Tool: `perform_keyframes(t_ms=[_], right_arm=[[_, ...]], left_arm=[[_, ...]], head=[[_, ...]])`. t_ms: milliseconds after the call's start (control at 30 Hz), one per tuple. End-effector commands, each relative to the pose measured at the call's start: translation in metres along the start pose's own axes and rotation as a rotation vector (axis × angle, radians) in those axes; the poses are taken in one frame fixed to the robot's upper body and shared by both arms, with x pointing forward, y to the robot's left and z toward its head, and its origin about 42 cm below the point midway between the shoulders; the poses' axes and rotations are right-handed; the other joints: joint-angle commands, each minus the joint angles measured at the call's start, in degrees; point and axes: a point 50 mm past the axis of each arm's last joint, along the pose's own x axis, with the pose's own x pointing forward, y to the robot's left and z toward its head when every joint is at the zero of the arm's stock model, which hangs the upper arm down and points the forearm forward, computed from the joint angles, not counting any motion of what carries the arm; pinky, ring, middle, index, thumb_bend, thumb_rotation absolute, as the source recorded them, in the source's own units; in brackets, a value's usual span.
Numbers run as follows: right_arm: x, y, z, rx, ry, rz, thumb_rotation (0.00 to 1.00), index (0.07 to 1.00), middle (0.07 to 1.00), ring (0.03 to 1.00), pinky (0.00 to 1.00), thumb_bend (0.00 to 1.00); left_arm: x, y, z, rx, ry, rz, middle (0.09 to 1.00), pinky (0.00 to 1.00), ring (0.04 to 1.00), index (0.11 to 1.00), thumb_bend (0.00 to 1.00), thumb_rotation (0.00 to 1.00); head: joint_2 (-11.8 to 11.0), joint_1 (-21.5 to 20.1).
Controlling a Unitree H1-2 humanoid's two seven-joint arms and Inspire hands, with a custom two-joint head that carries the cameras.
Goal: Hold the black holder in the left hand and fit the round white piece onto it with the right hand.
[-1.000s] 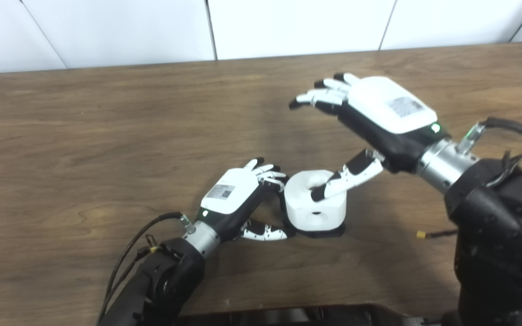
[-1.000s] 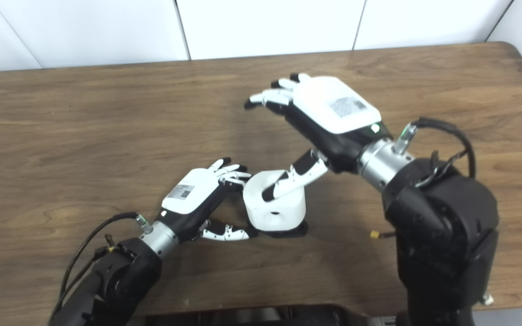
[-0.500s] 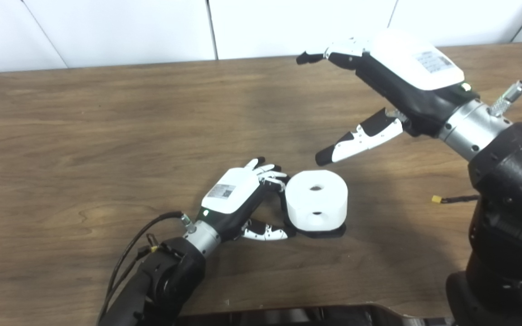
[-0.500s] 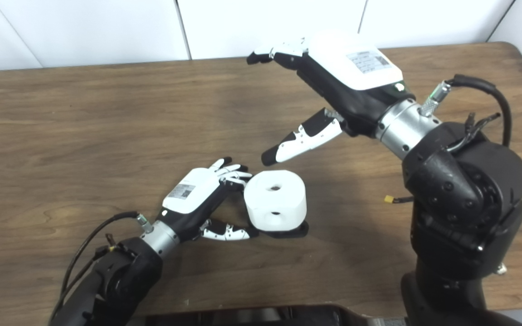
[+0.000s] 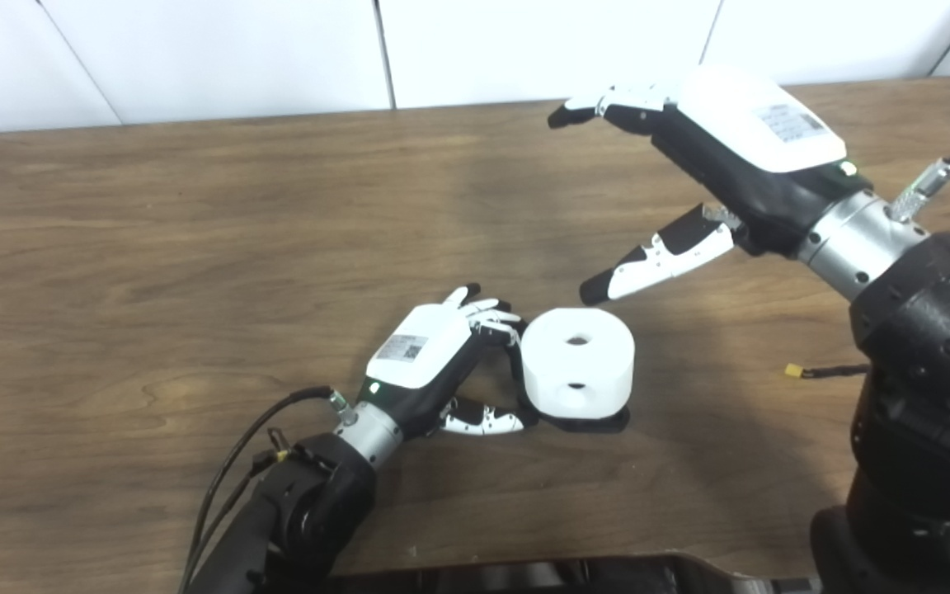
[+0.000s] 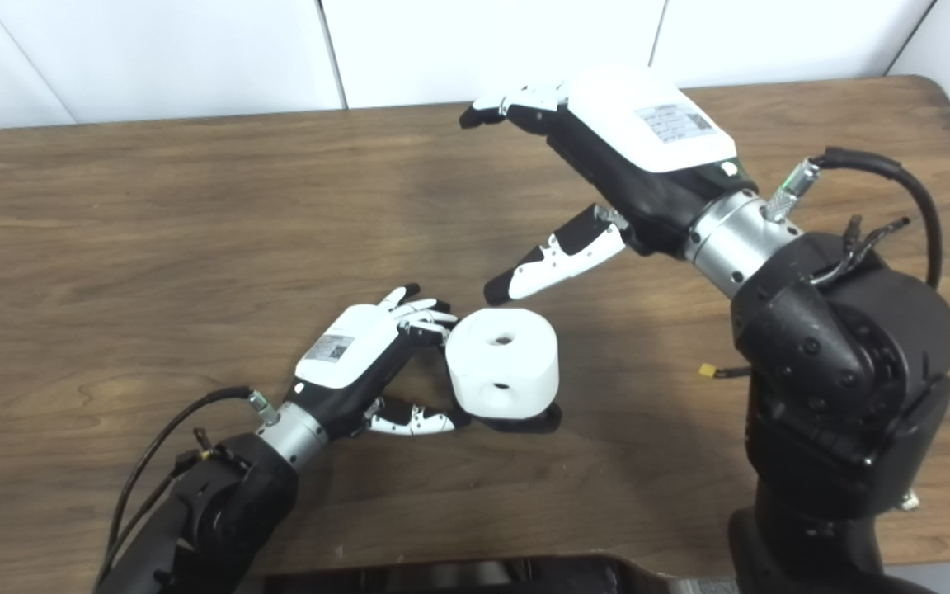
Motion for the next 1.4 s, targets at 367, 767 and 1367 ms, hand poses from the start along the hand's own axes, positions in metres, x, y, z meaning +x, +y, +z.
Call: perform_keyframes(t_ms=[367,767,1367], right_arm=[[-0.002,0.001,0.004,0.022,0.013,0.061,0.43,0.818,0.838,0.885,0.91,1.00],[-0.003,0.001,0.003,0.022,0.028,0.051,0.43,0.817,0.834,0.874,0.88,1.00],[-0.015,0.037,-0.008,0.090,0.119,0.056,0.29,0.801,0.853,0.885,0.93,0.96]], left_arm=[[-0.016,-0.011,-0.022,-0.017,0.130,-0.138,0.830,1.00,0.884,0.828,0.98,0.47],[-0.030,0.035,-0.033,-0.019,0.206,-0.212,0.915,1.00,0.949,0.960,1.00,0.46],[-0.079,0.078,-0.041,-0.387,0.225,0.327,0.866,0.81,0.878,0.913,0.95,0.68]], head=[[-0.1,0.1],[-0.1,0.4],[-0.3,0.4]])
